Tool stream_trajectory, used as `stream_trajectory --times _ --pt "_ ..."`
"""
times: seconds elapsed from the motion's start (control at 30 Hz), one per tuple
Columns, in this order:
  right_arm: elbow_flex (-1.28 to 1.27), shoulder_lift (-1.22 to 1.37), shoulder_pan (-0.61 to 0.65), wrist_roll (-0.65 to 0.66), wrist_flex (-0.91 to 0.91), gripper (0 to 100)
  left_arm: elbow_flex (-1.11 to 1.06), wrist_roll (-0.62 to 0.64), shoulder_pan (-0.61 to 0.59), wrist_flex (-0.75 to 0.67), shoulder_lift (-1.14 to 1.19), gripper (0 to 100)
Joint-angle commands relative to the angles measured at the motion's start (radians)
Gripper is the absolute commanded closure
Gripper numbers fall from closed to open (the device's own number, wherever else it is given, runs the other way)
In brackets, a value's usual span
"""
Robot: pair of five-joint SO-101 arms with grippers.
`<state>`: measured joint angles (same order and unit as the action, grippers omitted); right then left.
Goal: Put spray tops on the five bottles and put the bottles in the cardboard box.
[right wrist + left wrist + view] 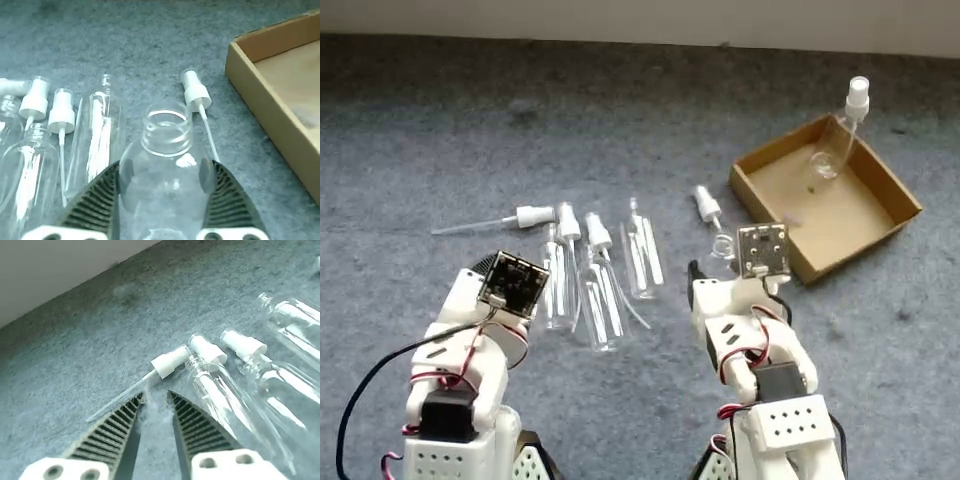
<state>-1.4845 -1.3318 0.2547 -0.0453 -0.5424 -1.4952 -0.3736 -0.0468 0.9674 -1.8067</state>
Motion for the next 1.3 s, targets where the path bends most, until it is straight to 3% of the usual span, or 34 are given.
stream_trajectory --times 0.0,0.23,0.53,0.77,1.17,1.27 --pt "-0.033 -0.077 -0.015 -0.012 0.074 92.6 0.140 -0.130 0.012 0.140 -0.001 96" --pt "-0.220 -0.289 -0.012 -0.006 0.214 92.6 0.328 -0.385 -0.067 0.347 0.001 96" --pt "-0.334 -0.507 -0.013 -0.005 0.137 92.7 0.387 -0.618 -0.134 0.365 0.295 96" --pt "-0.334 -0.506 -0.016 -0.005 0.134 92.7 0.641 -0.723 -0.134 0.373 0.673 96" --pt "-0.334 -0.503 -0.016 -0.005 0.131 92.7 1.081 -0.736 -0.133 0.385 1.360 96" --pt "-0.334 -0.498 -0.016 -0.005 0.131 92.7 1.241 -0.819 -0.133 0.442 1.503 96"
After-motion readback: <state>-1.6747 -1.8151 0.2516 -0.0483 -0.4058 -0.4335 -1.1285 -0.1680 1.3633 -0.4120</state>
